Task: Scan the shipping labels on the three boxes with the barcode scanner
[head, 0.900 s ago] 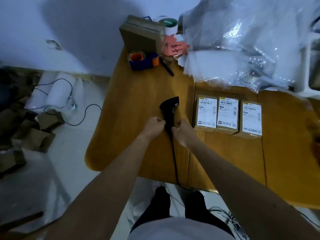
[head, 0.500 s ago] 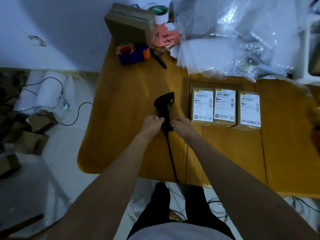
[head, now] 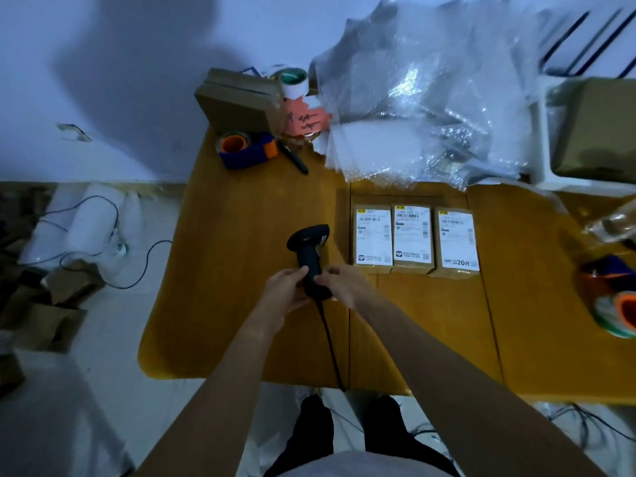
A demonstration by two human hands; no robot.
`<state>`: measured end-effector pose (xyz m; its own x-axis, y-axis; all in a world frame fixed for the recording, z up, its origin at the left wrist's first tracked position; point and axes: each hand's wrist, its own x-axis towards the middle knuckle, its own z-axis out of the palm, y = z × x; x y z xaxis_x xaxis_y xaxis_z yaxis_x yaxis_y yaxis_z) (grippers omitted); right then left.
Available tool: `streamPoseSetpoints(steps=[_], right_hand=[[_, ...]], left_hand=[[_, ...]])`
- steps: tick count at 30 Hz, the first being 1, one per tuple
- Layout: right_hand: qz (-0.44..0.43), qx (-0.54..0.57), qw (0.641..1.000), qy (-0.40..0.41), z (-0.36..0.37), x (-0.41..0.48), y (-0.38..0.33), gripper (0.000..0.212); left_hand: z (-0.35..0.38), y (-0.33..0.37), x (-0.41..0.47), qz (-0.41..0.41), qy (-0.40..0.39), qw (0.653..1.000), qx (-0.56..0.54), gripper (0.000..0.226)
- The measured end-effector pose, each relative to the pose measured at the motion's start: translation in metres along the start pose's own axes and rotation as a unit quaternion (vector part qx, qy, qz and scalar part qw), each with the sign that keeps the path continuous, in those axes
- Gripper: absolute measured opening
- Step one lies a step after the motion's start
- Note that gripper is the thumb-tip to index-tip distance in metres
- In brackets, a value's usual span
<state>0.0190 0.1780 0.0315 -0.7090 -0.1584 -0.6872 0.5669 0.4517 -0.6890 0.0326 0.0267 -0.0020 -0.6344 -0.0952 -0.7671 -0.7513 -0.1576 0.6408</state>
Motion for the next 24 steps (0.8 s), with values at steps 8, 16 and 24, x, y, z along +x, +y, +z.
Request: streamPoseSetpoints(steps=[8,16,24], right_hand=[[-0.037,0.082,0.995,-0.053,-0.024,-0.023,0.01,0.041],[-0.123,0.053,0.991,-0.025,-0.045,-0.031,0.02,0.045],[-0.118,0.012,0.989,0.092,-0.081,-0.017,0.044,0.017]], left_hand=[[0.031,0.013,-0.01,0.029,0.03,0.999,0.002,0.071],[0.065,0.028,-0.023,0.032,-0.035,0.999,-0.025,0.028],[0.072,0.028,-0.035,0.067,-0.026,0.997,-0.026,0.014]])
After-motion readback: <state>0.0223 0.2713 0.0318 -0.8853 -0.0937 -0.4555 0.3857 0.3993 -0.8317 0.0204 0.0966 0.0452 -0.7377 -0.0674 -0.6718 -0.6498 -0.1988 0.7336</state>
